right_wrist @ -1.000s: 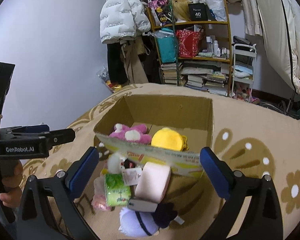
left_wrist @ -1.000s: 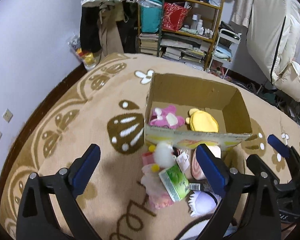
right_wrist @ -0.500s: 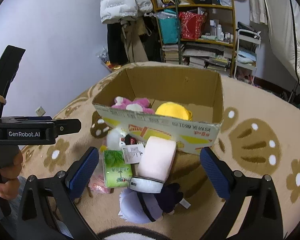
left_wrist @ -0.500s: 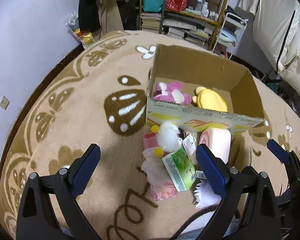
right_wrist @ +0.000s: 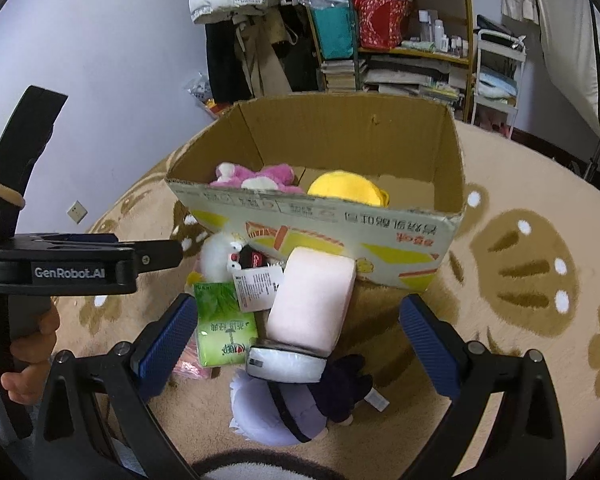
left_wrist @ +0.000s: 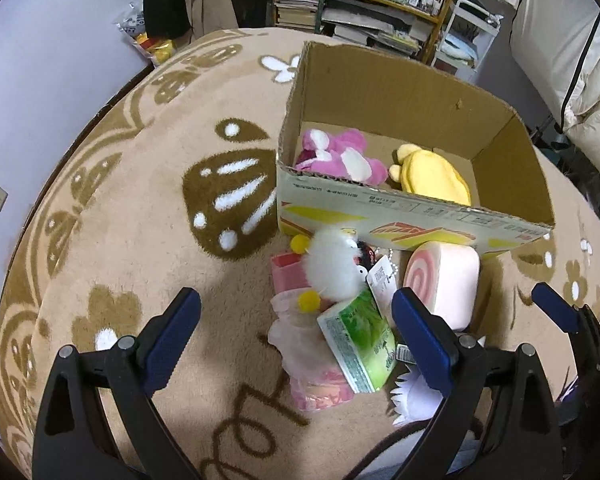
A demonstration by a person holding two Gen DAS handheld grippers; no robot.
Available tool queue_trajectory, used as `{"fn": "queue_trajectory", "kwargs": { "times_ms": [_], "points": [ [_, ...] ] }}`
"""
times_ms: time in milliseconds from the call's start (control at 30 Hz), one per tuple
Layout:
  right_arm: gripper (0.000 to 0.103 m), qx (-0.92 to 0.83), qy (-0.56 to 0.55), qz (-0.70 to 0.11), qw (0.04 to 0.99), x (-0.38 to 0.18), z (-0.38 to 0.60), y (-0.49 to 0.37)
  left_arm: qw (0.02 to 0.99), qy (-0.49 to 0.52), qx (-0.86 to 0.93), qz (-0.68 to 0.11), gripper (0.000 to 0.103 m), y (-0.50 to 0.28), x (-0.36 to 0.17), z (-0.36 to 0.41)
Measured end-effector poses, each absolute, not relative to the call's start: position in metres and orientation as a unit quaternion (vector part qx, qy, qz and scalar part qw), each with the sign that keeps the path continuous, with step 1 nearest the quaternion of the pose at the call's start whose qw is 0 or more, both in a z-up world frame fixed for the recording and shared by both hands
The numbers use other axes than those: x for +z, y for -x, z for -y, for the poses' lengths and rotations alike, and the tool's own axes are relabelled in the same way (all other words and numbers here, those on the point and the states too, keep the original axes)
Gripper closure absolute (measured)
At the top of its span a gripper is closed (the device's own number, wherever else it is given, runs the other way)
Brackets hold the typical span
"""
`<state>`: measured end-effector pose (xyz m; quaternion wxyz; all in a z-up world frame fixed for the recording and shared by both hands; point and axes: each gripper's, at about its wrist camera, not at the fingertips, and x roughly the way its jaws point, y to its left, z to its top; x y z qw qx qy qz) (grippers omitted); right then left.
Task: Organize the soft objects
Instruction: 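Grasp the white fluffy toy with the left gripper while the right gripper grasps the purple plush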
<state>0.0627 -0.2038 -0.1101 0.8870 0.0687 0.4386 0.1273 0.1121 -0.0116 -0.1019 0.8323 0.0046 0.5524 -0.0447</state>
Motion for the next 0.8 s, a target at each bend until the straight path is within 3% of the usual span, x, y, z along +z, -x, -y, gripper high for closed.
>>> {"fn": "queue_trajectory", "kwargs": {
  "times_ms": [100,267,433,500,733,767,800],
  "points": [
    [0.000,0.133,-0.074,-0.450,0.880,-0.115,0.201,-0.063,0.828,-0.007,-0.044,-0.559,0.007,-0.117,-0.110,0.013],
    [0.016,0.146,-0.083,-0.474,0.865,-0.125,0.199,-0.064,0.827,-0.003,-0.056,-0.559,0.007,-0.126,-0.118,0.017],
    [0.050,0.156,-0.102,-0.500,0.845,-0.138,0.199,-0.068,0.827,-0.013,-0.071,-0.558,0.008,-0.134,-0.126,0.026],
    [0.054,0.155,-0.106,-0.506,0.842,-0.142,0.201,-0.068,0.826,-0.016,-0.075,-0.559,0.008,-0.137,-0.130,0.029],
    [0.055,0.162,-0.117,-0.505,0.840,-0.143,0.205,-0.072,0.814,-0.005,-0.080,-0.575,0.022,-0.150,-0.149,0.031],
    [0.058,0.163,-0.116,-0.503,0.840,-0.143,0.206,-0.072,0.813,-0.002,-0.080,-0.577,0.027,-0.151,-0.151,0.031],
    [0.072,0.168,-0.117,-0.501,0.841,-0.142,0.206,-0.072,0.809,0.003,-0.082,-0.582,0.029,-0.153,-0.154,0.030]
  ]
}}
